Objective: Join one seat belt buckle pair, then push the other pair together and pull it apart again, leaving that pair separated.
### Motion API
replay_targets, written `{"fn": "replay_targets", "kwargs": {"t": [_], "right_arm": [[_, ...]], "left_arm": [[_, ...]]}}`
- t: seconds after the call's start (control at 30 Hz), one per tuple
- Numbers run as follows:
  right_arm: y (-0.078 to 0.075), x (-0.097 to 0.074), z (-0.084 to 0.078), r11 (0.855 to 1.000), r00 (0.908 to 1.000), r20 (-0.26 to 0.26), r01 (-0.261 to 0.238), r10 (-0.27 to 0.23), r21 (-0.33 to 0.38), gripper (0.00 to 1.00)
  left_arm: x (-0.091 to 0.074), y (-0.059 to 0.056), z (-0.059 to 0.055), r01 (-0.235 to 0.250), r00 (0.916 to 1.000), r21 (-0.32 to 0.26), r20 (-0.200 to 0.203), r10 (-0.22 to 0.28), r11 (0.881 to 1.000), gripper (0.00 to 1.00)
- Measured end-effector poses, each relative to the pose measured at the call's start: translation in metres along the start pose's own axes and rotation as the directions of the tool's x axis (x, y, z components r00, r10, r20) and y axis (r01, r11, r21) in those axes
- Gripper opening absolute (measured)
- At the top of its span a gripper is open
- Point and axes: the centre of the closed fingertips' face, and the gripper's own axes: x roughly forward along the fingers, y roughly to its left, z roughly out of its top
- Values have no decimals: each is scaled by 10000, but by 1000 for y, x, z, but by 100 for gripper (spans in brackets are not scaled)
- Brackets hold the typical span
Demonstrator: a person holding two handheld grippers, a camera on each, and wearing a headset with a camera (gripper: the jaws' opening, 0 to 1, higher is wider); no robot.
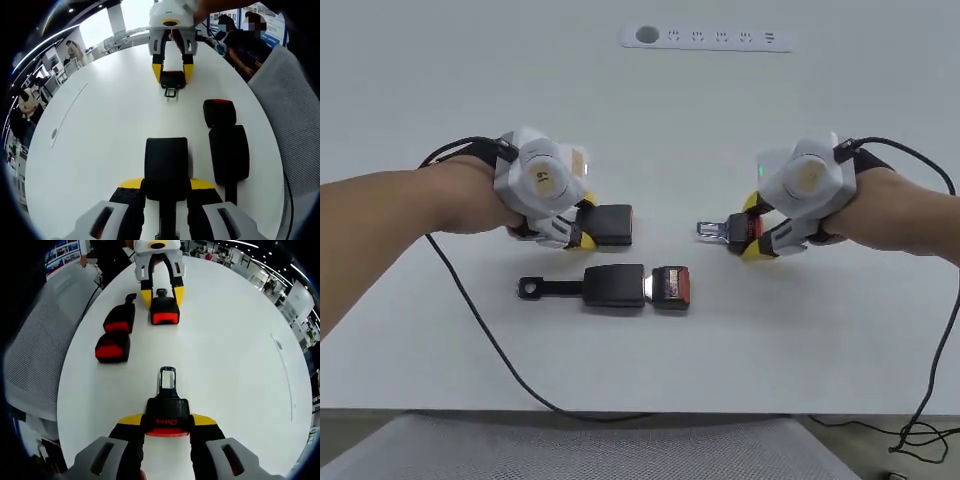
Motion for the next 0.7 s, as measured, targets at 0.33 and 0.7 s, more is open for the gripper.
{"fn": "replay_targets", "kwargs": {"t": [0.33,0.7], "right_arm": [[3,1,0,9993,9999,-159,32,-38,-385,34],[1,-15,12,9933,9933,351,1087,-1100,381,45]], "left_arm": [[0,-2,2,-81,9995,144,-291,85,9999,33],[-9,6,5,-690,9953,158,-677,699,9975,45]]}}
